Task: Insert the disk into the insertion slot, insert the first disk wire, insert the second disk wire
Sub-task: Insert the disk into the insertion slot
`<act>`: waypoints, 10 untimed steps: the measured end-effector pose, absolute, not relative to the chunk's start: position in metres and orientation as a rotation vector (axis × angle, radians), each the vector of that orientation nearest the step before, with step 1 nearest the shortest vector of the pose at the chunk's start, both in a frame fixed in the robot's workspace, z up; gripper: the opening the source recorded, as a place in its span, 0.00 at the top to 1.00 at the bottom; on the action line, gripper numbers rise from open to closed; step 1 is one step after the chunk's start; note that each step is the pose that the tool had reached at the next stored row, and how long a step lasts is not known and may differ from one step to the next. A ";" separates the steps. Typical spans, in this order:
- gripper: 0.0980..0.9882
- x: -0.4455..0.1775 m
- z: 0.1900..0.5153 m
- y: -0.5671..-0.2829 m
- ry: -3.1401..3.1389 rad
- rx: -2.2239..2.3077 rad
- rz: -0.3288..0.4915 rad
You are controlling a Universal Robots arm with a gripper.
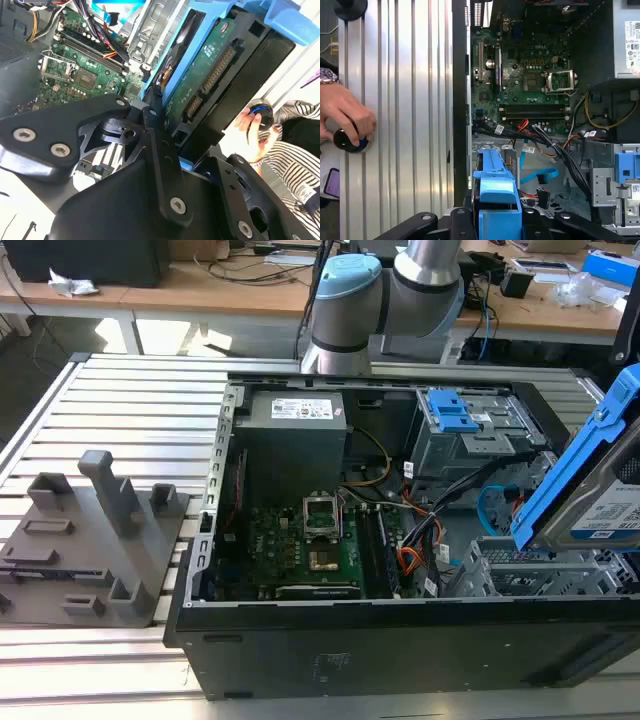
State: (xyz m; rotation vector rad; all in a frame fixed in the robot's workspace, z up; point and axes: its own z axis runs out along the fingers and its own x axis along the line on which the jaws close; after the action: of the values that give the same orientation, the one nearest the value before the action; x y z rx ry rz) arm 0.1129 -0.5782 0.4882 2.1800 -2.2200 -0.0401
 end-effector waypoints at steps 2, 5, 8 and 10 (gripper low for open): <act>0.70 0.113 0.485 -0.578 -2.220 2.180 -0.040; 0.70 0.113 0.479 -0.578 -2.220 2.180 -0.040; 0.70 0.113 0.472 -0.578 -2.220 2.180 -0.040; 0.70 0.113 0.471 -0.578 -2.220 2.180 -0.040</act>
State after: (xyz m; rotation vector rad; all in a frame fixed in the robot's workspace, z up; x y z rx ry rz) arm 0.1129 -0.5781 0.4707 2.1799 -2.2199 -0.0399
